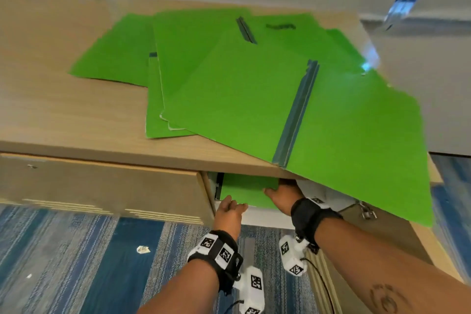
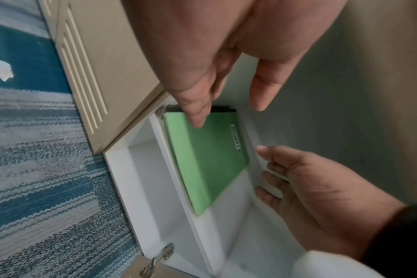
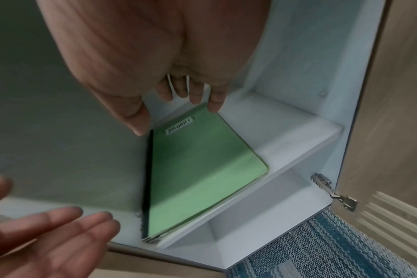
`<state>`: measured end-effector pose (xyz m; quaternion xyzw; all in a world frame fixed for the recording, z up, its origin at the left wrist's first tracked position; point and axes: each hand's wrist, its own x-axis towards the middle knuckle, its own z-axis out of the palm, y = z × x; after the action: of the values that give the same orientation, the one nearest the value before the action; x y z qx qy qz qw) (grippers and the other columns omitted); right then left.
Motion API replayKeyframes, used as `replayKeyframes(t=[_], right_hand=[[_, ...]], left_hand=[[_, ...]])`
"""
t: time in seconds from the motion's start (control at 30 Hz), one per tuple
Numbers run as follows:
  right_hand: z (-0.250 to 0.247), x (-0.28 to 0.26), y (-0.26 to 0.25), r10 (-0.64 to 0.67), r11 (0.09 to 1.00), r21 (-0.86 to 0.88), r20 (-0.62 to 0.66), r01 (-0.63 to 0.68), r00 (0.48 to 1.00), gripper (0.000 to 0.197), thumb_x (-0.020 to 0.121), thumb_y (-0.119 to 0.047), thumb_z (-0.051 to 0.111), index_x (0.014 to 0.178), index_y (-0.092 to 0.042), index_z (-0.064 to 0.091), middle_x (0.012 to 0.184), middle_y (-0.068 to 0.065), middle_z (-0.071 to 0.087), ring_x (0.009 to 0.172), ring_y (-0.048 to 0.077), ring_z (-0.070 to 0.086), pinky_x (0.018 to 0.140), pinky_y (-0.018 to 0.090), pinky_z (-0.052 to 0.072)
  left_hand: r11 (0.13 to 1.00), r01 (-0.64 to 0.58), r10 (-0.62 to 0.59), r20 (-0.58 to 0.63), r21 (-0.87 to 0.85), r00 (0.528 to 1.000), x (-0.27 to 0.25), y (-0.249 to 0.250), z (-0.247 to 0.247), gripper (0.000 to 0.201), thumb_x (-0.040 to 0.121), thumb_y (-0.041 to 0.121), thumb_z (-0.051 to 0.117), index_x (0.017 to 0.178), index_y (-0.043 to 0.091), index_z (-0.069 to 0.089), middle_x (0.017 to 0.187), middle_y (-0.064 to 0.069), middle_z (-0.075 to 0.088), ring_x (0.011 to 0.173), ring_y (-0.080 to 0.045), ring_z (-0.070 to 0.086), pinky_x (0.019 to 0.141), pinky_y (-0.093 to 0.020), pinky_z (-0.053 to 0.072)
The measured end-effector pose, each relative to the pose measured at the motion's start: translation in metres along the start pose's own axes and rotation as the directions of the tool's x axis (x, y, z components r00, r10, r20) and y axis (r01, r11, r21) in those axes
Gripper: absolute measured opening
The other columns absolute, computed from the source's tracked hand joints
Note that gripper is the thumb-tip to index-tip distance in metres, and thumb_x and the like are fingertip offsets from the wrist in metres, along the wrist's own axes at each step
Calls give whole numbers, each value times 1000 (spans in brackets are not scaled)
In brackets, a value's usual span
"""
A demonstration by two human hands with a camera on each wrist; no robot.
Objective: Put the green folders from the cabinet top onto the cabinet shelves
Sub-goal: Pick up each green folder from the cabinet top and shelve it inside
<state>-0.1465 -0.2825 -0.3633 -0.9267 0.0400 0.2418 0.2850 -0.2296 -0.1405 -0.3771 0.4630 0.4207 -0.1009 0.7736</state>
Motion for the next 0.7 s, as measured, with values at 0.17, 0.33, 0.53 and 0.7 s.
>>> replayKeyframes(t=[0.17, 0.33, 0.53, 0.7], right_hand=[[-47, -69, -32, -37, 997, 67, -4, 37, 999, 44, 88, -32, 62, 123, -7, 57, 123, 10, 62, 112, 28, 58, 95, 28, 46], [-84, -132, -54, -27, 996, 90, 9, 26, 1000, 57, 89, -30, 62, 138, -6, 46, 142, 12, 46, 129, 26, 47, 104, 25, 36], [-112, -166, -64, 24, 989, 144, -16, -22, 1000, 58, 91, -33, 59, 141, -8, 44, 145, 11, 48, 130, 25, 48, 105, 27, 36], [-120, -175, -60, 50, 954, 300, -103, -16, 993, 57, 88, -25, 64, 137, -3, 45, 137, 14, 53, 117, 23, 54, 95, 26, 40]], left_hand=[[998, -41, 41, 11, 45, 999, -67, 50, 15, 36, 85, -4, 62, 117, 10, 52, 98, -10, 58, 89, -24, 56, 92, -33, 43], [992, -33, 16, 135, 125, 991, -128, 87, 30, 10, 90, 9, 54, 86, 19, 54, 89, -1, 52, 79, -13, 51, 76, -28, 44], [985, -34, -8, 249, 167, 968, -183, 122, 62, 42, 102, 19, 38, 140, 3, 40, 142, -20, 44, 134, -34, 42, 108, -45, 35], [985, -40, 6, 198, 166, 980, -194, 120, 87, 47, 94, 35, 57, 131, 7, 50, 134, -11, 56, 117, -27, 57, 90, -41, 50]])
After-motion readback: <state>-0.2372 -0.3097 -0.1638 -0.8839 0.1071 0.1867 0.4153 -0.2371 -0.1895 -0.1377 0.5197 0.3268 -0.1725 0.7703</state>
